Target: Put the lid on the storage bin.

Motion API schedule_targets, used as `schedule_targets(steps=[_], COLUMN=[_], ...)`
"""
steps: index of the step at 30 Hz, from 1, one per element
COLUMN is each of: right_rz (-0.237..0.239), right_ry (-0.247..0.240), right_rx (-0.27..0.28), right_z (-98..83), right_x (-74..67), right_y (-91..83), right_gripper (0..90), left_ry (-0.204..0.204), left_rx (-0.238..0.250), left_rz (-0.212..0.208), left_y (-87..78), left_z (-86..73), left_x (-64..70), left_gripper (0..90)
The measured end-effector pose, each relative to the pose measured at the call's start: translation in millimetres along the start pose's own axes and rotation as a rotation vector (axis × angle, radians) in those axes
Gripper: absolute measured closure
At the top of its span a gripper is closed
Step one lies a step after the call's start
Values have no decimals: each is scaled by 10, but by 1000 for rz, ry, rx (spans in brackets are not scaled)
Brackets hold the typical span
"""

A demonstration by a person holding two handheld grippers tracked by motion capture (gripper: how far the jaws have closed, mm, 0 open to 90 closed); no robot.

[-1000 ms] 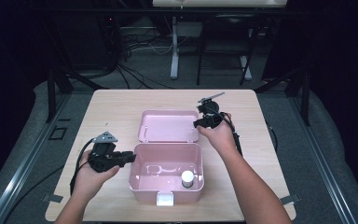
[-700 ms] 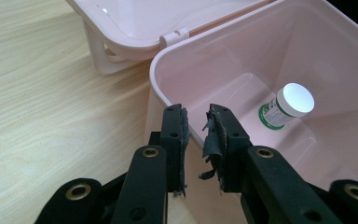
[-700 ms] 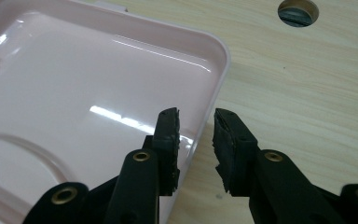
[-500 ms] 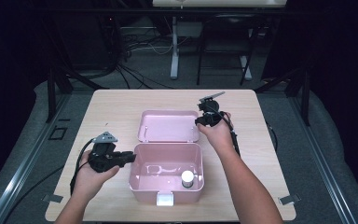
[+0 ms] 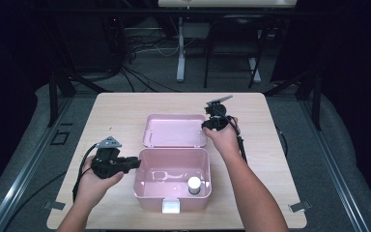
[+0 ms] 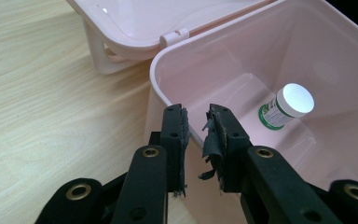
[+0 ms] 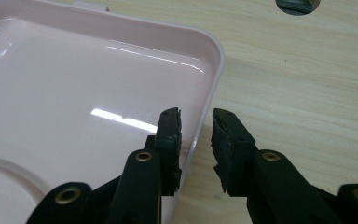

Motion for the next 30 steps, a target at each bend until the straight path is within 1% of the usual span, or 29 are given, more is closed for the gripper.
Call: schedule_targets(steps=[5, 8, 12, 15, 17, 26, 27, 28, 30], right_rz=[-9, -6, -8, -7, -11, -4, -5, -4, -5], right_ry=[5, 23, 23, 29, 31, 60, 62, 66, 71], right_rx=[-4, -10, -9, -14, -15, -17, -17, -19, -16], right_z=[1, 1, 2, -1, -1, 8, 12, 13, 21], right_x=[6, 0, 4, 2, 9, 13, 12, 10, 7], right_y=[44, 69, 88, 95, 95, 79, 74, 68, 59], right_gripper=[736, 745, 749, 768, 787, 807, 810, 812, 814], left_ry=[-1, -2, -10, -4, -4, -2, -8, -2, -6], left_rx=[6, 6, 2, 6, 7, 1, 2, -3, 2], left_rz=[1, -1, -5, -1, 0, 0, 0, 1, 1], left_y=[4, 4, 3, 5, 5, 0, 1, -2, 1], left_z=[2, 2, -1, 2, 2, -2, -3, -3, -2], left_x=[0, -1, 3, 0, 1, 3, 7, 4, 4], left_gripper=[766, 766, 766, 766, 766, 767, 766, 767, 767])
Point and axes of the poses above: each handheld gripper's, and its own axes: y roughly forward along the jaws, z roughly out of its top, x roughly to its right, the point moved 8 cm from there along y, roughly forward along the jaws, and after that the axes turned 10 degrees about -y, right-handed, at the moved point
